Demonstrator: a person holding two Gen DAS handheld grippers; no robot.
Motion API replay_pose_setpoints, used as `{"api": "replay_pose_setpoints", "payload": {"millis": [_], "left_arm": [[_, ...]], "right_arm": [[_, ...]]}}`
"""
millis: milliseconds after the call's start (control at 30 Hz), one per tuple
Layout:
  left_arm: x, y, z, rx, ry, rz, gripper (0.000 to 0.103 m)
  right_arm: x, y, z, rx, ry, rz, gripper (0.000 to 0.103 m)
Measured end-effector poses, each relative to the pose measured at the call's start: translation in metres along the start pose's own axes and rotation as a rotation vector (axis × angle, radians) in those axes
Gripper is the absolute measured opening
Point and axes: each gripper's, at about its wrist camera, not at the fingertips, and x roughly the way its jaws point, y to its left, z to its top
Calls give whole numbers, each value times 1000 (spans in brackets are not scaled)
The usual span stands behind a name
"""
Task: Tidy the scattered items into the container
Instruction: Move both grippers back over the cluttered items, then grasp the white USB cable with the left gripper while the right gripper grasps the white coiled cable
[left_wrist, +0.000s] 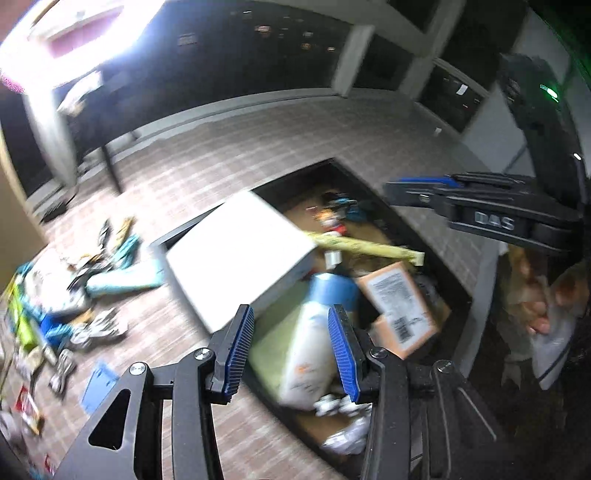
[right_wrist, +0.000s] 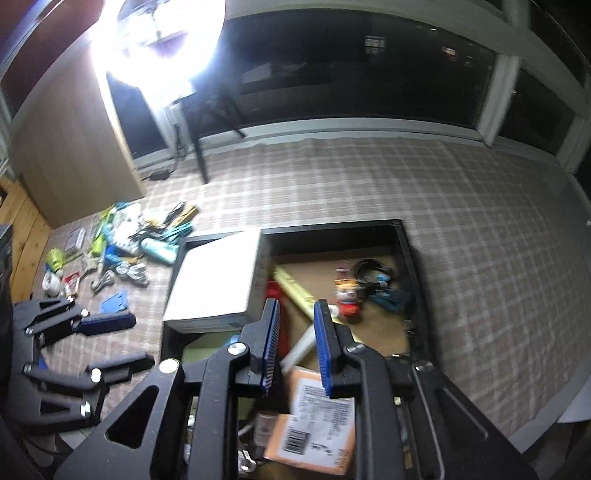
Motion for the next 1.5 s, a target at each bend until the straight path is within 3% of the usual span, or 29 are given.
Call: {"api": "replay_pose_setpoints", "payload": {"millis": [267,433,633,1033,1167,1500], "left_arm": [[-13,104,-40,-158,20,132,39],[-25,166,-64,-226,45,215,39],[-29,219,-81,-297,83,256,39],[7,247,-80,-250,168,245,39],[18,252,-75,-230,190,243,39],[43,254,-65,-137,258,241,39]], "right_arm": [[31,75,7,-163,57,116,19],[51,137,14,-338,89,189,19],[80,199,25,-508,145,263,19],[164,256,40,-682,304,289,20],[180,262,40,-715,326,293,34],[205,275,46,-761,368,329,35]]}}
